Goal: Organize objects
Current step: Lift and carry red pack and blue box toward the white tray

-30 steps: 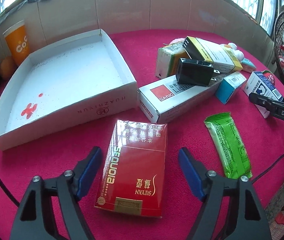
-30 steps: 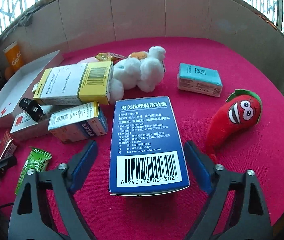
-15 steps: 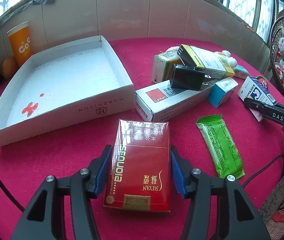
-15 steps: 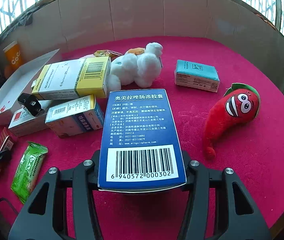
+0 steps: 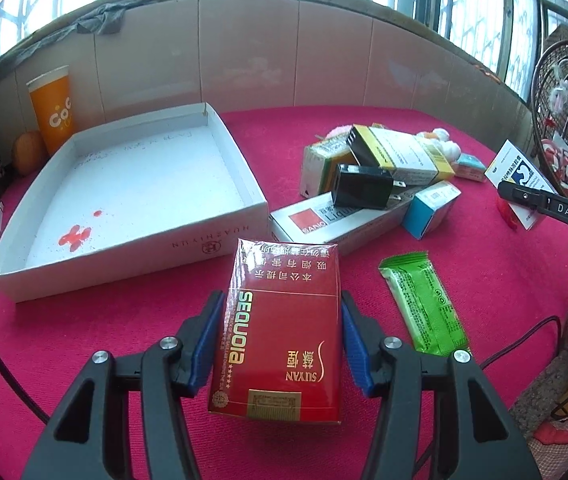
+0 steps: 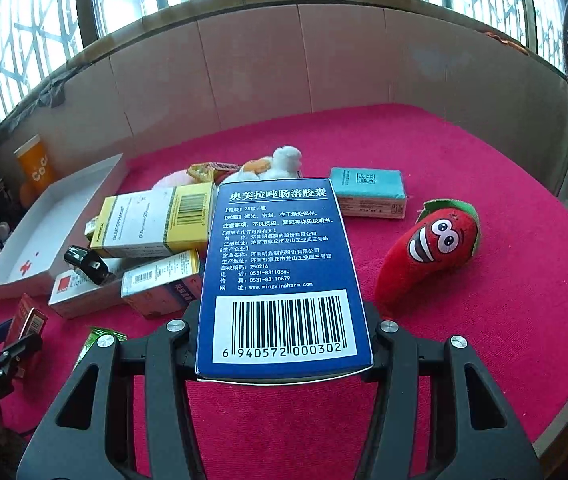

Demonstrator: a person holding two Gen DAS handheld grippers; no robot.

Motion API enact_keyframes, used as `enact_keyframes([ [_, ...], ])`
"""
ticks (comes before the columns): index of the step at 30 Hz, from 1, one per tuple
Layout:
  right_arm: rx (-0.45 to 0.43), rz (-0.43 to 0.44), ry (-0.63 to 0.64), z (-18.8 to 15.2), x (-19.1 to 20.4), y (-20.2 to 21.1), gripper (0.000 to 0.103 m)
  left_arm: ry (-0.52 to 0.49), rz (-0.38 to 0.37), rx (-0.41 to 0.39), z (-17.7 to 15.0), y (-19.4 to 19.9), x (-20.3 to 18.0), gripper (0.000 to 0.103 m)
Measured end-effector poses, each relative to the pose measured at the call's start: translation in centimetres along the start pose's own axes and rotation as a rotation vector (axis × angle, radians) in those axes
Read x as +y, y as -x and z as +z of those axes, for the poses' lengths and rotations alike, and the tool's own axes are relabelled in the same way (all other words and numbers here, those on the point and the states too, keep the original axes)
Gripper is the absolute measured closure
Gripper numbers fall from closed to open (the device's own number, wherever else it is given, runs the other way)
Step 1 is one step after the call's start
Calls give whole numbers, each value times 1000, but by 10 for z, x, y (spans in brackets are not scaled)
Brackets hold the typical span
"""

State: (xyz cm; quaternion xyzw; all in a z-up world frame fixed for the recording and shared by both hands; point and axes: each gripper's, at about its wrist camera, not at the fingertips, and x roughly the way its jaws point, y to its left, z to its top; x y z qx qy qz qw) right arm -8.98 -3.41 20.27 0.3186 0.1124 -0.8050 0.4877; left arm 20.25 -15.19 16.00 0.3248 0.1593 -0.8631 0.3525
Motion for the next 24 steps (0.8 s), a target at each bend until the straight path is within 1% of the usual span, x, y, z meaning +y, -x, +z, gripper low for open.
enact_keyframes([
  [5, -33, 12, 7, 6, 6, 10, 52, 14, 4, -34, 2, 9, 5, 48],
  [11, -38, 26, 11, 10, 14, 13, 52, 30, 17, -74, 3, 20, 12, 48],
  [24, -58, 34, 37, 16, 32, 21, 52, 115, 25, -119, 4, 29, 41, 48],
])
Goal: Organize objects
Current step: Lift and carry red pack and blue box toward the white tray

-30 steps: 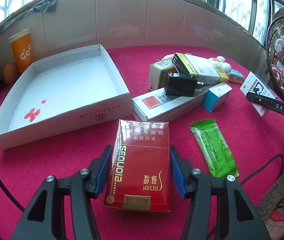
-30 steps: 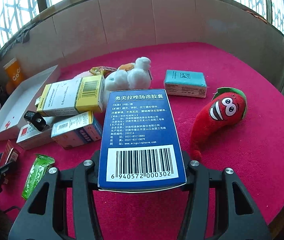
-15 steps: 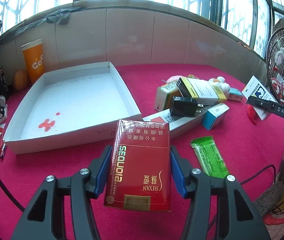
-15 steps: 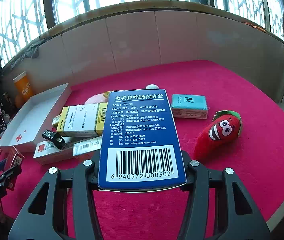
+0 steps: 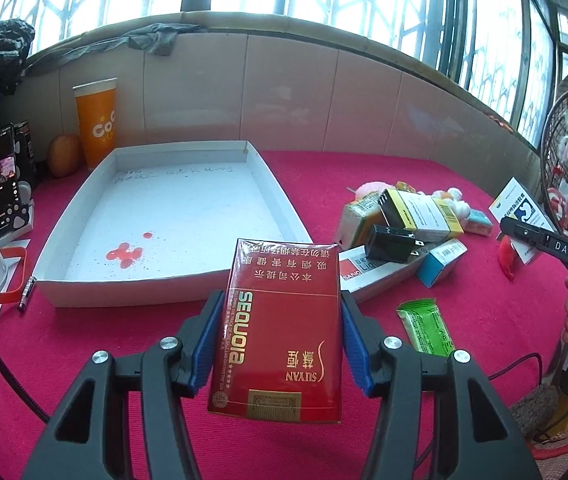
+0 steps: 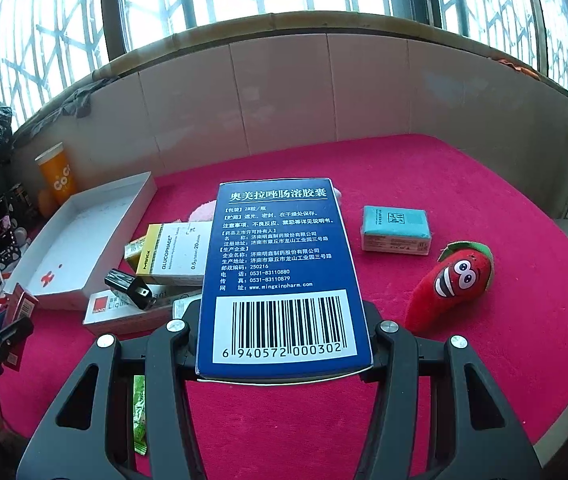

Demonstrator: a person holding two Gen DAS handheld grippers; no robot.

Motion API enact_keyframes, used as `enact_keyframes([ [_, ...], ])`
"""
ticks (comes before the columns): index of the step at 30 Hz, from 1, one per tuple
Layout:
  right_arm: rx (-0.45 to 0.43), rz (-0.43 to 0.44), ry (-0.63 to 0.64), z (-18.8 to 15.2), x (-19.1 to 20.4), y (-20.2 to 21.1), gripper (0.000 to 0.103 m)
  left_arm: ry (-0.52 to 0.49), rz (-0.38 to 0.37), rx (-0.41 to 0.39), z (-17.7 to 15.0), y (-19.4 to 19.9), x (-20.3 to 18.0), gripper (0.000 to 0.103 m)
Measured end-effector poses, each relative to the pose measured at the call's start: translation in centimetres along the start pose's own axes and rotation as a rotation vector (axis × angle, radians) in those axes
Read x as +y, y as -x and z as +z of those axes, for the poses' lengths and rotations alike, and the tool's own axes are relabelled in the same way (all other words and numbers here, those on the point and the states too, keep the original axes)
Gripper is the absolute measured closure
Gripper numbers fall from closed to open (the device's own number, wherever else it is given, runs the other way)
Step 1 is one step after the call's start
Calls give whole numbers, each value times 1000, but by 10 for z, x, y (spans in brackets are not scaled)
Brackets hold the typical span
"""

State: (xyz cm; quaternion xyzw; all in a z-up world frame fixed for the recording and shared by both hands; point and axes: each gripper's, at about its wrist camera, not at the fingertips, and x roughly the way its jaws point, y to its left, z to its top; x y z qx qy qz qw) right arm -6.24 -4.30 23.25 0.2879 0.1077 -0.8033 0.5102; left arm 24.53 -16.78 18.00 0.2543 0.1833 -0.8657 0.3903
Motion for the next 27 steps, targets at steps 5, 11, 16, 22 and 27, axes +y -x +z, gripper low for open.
enact_keyframes([
  [5, -5, 4, 0, 3, 4, 0, 52, 17, -1, -10, 0, 3, 7, 48],
  [11, -20, 13, 23, 12, 15, 2, 52, 33, 2, -29, 4, 8, 14, 48],
  [16, -26, 22, 38, 14, 24, 4, 52, 47, 6, -40, 4, 9, 21, 48],
  [22, -31, 35, 52, 21, 35, 4, 52, 74, 17, -61, 10, 13, 33, 48],
  [27, -39, 49, 69, 27, 46, 4, 52, 76, 28, -75, 16, 13, 42, 48],
])
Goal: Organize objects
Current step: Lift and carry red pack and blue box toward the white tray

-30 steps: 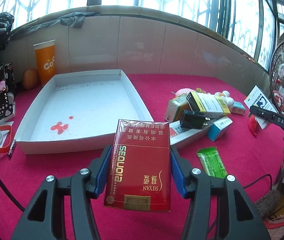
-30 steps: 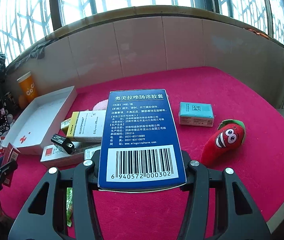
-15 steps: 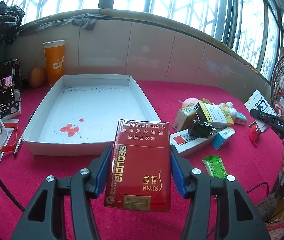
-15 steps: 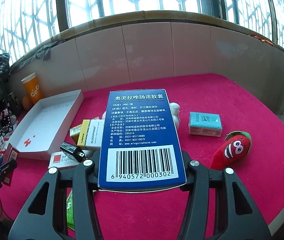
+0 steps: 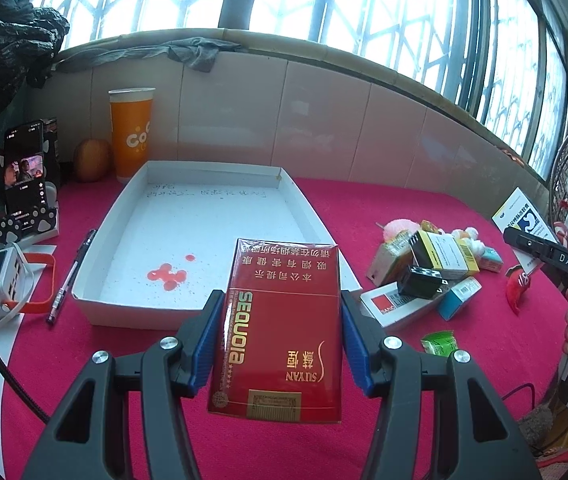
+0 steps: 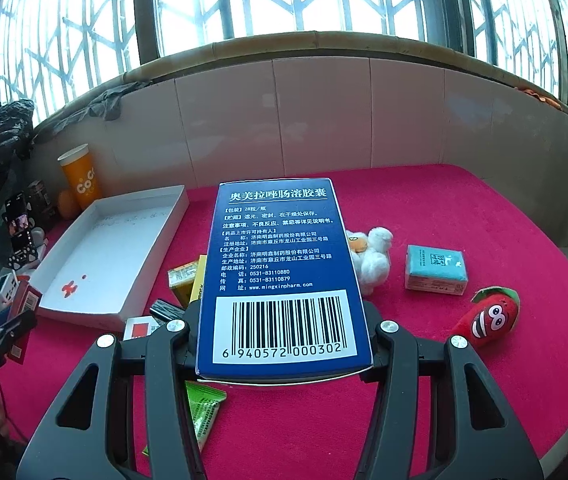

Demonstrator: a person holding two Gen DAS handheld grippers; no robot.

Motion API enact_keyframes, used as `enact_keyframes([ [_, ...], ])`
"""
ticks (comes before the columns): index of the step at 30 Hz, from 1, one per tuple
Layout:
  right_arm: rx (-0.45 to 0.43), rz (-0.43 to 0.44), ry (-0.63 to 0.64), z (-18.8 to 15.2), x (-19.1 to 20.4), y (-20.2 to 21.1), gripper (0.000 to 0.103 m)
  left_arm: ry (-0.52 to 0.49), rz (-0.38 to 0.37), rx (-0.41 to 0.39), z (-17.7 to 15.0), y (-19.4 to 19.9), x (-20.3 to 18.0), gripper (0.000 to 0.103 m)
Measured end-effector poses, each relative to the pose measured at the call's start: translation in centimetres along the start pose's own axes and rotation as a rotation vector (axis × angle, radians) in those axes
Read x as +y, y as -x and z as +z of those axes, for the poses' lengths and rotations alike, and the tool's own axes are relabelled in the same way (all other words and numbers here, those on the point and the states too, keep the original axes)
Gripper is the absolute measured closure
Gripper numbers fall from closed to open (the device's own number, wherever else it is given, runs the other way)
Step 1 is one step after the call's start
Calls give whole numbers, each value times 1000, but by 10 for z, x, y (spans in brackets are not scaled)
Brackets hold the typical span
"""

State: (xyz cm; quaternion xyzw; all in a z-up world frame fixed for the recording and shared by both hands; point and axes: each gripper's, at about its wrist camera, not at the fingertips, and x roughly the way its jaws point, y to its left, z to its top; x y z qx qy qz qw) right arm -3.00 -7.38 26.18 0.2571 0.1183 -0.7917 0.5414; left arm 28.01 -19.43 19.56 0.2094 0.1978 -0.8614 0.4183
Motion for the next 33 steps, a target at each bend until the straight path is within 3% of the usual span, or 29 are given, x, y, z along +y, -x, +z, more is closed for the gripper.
enact_keyframes([
  [16, -18, 65, 57, 27, 40, -14, 52, -14, 23, -32, 25, -5, 13, 48],
  [33, -66, 162, 74, 60, 91, -24, 52, -55, 26, -143, 93, -24, 9, 48],
])
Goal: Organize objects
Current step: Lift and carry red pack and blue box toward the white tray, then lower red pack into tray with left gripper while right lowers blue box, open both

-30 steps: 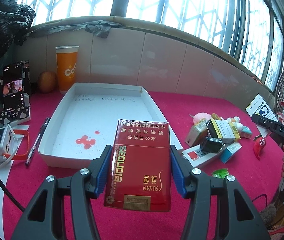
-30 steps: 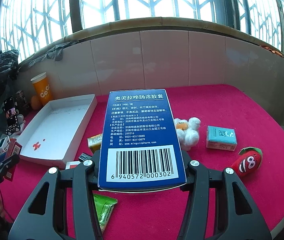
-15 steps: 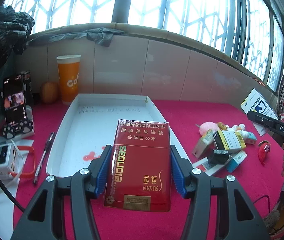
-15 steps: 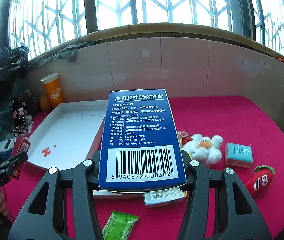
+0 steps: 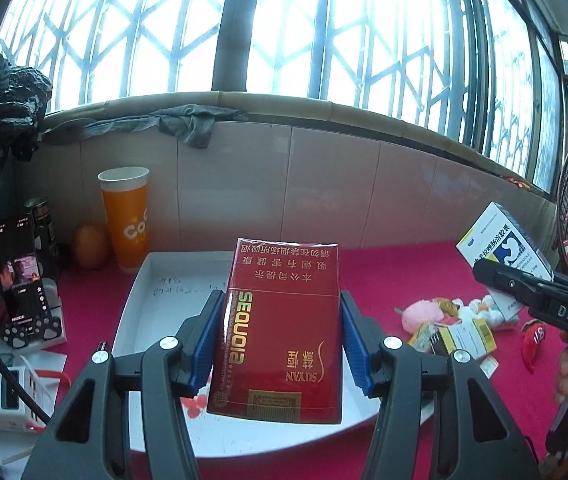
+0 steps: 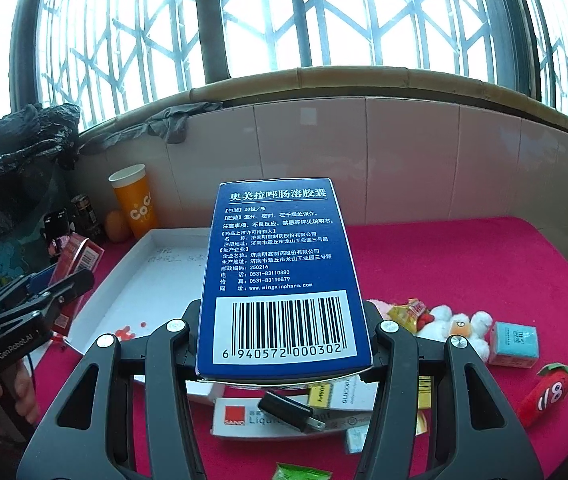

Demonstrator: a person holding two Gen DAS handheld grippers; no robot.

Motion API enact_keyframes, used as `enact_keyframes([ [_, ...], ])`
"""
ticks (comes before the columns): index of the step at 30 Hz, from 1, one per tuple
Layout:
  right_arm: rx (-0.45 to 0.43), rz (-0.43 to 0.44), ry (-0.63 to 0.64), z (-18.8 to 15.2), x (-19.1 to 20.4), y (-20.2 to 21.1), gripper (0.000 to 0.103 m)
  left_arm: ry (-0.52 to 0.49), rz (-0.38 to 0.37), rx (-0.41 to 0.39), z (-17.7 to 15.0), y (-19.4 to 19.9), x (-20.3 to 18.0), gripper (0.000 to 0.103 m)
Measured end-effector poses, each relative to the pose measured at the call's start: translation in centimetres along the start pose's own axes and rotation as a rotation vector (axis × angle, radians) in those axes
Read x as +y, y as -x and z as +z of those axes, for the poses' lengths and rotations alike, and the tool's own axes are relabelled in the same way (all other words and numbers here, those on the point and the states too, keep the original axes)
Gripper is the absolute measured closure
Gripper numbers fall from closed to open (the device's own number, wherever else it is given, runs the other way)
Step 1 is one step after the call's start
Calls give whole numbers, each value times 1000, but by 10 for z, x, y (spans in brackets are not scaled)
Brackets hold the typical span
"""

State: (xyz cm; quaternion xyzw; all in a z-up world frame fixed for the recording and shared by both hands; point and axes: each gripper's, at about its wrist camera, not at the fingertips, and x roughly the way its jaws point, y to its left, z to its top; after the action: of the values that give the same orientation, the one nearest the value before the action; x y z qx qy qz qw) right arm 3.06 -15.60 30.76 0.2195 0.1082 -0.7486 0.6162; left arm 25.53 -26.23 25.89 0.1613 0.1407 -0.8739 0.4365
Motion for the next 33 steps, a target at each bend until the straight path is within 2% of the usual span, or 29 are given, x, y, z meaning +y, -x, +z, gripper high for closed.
enact_keyframes([
  [5, -8, 41, -5, 6, 20, -9, 52, 15, 8, -16, 10, -19, -2, 48],
  [10, -11, 51, 7, 10, 34, -19, 52, -46, 68, -97, 22, -38, -8, 48],
  [12, -18, 46, 11, 12, 36, -22, 52, -51, 70, -115, 25, -47, -6, 48],
  [17, -52, 14, 51, 17, 41, -25, 54, 32, 56, -108, 20, -57, 11, 48],
  [22, -28, -38, 53, 15, 35, -34, 54, 95, 59, -88, 15, -61, 29, 48],
  [28, 82, -52, 15, 11, 22, -68, 53, 152, 36, -31, 7, -70, 43, 48],
  [30, 144, -48, 61, 10, 22, -86, 41, 158, 21, -23, 4, -70, 43, 48],
  [31, 189, -23, 97, 9, 22, -96, 27, 158, 13, -23, 4, -69, 43, 48],
  [33, 302, 67, 210, 6, 22, -120, 24, 151, -3, -30, 6, -66, 42, 48],
])
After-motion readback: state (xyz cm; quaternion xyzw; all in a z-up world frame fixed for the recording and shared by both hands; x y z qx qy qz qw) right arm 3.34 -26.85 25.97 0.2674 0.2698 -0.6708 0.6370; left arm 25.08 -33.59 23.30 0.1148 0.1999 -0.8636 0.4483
